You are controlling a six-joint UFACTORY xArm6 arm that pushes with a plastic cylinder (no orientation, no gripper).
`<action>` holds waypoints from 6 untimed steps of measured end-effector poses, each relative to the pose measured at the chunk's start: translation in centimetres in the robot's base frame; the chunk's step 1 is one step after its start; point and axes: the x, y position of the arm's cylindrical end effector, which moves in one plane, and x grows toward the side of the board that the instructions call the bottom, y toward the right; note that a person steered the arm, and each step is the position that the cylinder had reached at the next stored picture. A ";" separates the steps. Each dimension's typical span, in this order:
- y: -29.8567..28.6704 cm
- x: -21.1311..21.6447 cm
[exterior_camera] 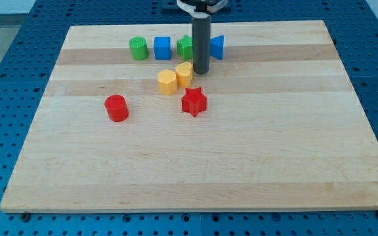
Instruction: Push the yellow blocks close to the red circle
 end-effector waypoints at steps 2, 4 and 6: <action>-2.3 0.1; -3.7 0.9; -7.0 3.4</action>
